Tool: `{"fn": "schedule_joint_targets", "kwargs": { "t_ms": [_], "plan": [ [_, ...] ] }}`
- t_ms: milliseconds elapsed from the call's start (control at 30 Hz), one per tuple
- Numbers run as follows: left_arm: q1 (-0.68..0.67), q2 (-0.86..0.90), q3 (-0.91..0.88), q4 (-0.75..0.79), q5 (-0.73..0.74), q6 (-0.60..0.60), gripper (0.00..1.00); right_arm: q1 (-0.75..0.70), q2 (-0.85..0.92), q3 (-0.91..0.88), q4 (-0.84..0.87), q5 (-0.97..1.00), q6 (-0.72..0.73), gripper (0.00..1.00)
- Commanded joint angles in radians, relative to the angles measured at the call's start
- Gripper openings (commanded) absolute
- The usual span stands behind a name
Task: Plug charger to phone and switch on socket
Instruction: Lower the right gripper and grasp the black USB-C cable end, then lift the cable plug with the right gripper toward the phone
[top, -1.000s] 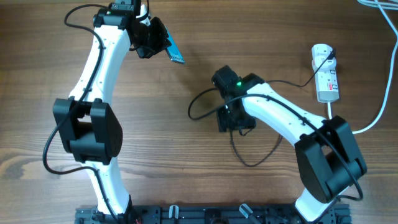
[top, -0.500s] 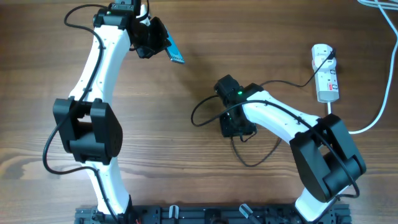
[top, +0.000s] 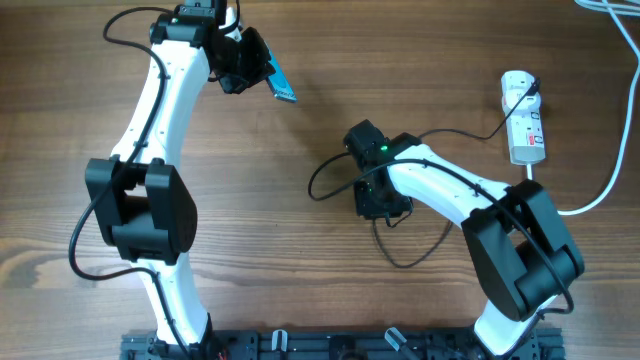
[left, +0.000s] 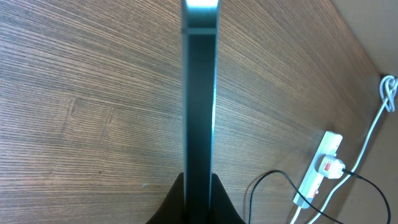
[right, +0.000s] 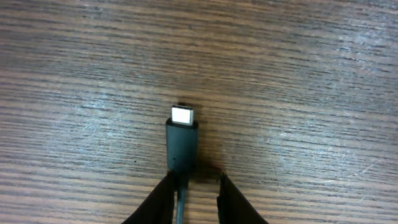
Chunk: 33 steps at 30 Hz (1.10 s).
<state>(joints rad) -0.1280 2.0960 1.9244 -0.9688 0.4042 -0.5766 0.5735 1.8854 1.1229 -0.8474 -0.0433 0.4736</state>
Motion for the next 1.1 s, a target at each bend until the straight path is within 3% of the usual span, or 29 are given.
{"fn": "schedule_joint_targets", "kwargs": {
  "t_ms": [0, 267, 1067],
  "plan": [
    [-0.001, -0.033, 0.008, 0.003, -0.002, 0.023, 0.04, 0.016, 0.063, -0.018, 0.012, -0.003, 0.002, 0.2],
    [-0.001, -0.033, 0.008, 0.003, -0.002, 0.023, 0.04, 0.039, 0.063, -0.018, 0.022, -0.003, 0.053, 0.14],
    [-0.001, -0.033, 0.008, 0.002, -0.002, 0.023, 0.04, 0.039, 0.063, -0.018, 0.043, 0.005, 0.027, 0.1]
  ]
}}
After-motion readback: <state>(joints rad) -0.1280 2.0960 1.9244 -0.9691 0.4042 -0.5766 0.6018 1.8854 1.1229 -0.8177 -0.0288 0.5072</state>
